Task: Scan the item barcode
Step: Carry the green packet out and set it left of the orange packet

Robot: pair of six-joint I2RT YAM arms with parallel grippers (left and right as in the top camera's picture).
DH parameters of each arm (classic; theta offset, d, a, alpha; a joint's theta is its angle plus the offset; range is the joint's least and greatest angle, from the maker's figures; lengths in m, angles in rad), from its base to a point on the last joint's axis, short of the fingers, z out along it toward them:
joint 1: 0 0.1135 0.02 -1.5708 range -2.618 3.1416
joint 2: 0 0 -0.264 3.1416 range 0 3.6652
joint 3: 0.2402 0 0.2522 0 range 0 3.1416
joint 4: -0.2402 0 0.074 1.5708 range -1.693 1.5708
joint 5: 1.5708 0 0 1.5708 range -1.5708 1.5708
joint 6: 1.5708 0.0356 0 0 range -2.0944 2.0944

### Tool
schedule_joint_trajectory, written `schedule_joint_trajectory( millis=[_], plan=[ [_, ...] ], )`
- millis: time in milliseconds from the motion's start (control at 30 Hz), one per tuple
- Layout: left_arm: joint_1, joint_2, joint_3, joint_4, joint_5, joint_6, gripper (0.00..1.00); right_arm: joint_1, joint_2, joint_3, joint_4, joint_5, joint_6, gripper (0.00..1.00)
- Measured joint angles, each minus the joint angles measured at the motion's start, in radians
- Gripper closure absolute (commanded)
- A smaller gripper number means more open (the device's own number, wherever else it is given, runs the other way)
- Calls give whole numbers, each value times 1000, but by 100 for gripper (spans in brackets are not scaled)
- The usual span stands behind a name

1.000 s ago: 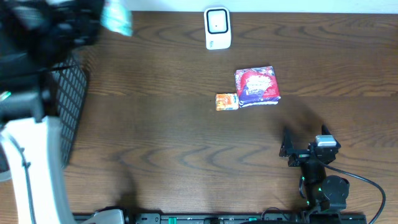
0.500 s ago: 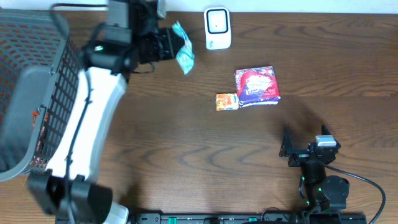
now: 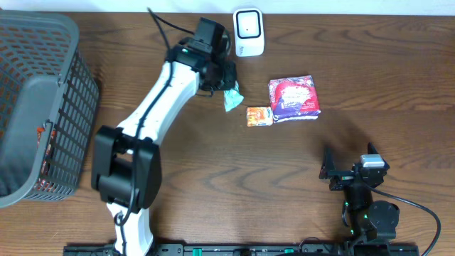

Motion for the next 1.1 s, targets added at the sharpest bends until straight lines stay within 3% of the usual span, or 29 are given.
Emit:
schedule_joint_trajectory(
  millis=[133, 233, 367, 700, 800, 967, 1100],
  plan=[
    [-5, 55, 0, 6, -22, 1, 76, 0, 0, 0, 0, 0, 0, 1],
    [-7, 74, 0, 5, -33, -2, 57, 0, 0, 0, 0, 0, 0, 1],
    [-17, 76, 0, 6, -37, 1, 49, 0, 0, 0, 0, 0, 0, 1],
    [-24, 58, 0, 76, 112, 1, 47, 0, 0, 0, 0, 0, 0, 1],
    [-13, -11, -3, 112, 133, 1, 47, 0, 0, 0, 0, 0, 0, 1],
    [56, -231, -3, 210, 142, 0, 39, 0, 0, 0, 0, 0, 0, 1],
    [162, -430, 1, 233, 46, 1, 33, 0, 0, 0, 0, 0, 0, 1]
  ],
)
